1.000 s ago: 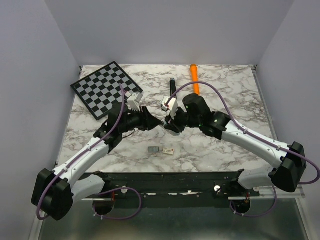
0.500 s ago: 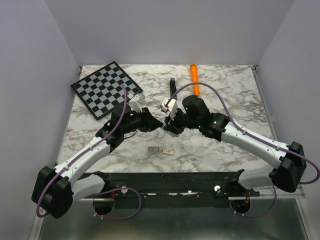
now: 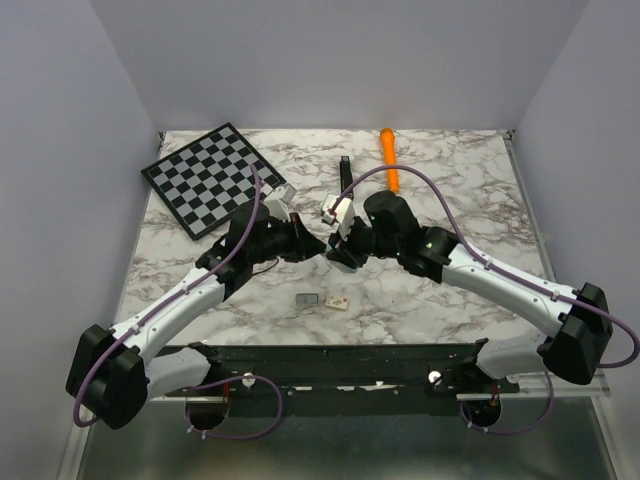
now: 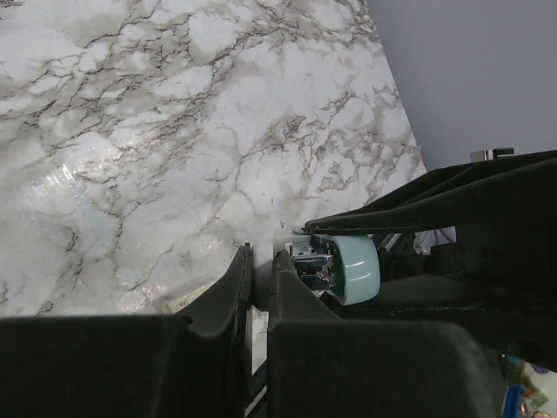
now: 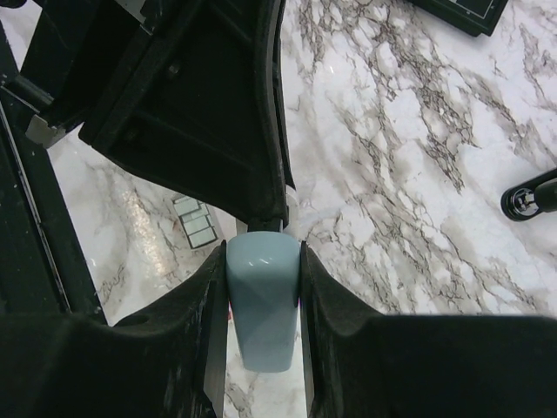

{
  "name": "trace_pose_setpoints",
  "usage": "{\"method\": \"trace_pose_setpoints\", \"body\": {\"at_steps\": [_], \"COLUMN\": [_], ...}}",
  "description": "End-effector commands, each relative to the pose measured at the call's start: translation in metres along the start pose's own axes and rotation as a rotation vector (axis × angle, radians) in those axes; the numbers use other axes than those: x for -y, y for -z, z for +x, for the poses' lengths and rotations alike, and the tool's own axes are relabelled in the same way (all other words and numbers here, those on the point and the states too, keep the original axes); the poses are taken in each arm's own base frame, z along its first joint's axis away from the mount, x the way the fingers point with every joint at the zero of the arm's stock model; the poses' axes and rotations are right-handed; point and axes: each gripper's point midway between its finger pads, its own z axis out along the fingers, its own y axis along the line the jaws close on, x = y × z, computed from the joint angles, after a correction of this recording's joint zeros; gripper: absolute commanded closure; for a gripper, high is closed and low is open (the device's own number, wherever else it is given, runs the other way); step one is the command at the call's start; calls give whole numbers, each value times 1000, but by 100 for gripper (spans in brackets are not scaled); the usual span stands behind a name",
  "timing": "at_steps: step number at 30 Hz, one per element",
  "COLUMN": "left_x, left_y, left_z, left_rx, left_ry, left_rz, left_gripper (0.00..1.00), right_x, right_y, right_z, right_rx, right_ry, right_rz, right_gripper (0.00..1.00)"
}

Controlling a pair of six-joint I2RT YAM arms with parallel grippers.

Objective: Load the staples into the stapler

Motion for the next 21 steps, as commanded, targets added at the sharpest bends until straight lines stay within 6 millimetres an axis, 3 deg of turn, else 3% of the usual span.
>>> {"method": "trace_pose_setpoints", "body": {"at_steps": [1,9,17,18,19,21], "left_x": [-6,-41,-65,-70,-69,-72], "left_y": [3,35,55,58,59,58], "left_z": [-3,-33,-43,-46,-49,-42], "left_rx": [3,128,174,189,204,194], "left_ry": [-28,28,152,177,203,254], "left_rz": [-53,-150,-142,-143,-129,-111], "left_gripper": [100,100,100,100,100,100], "right_x": [5,11,15,17,20,29], "right_y": [3,20,49,50,63,74], "right_z": [-27,-31,-70,-68,-85,-90], "right_rx": [94,144,335,349,433,502], "right_ry": [-7,-38,-91,-118,-116,-162], "right_rz": [47,109,143,156,177,238], "right_gripper": [95,97,99,99,99,99]}}
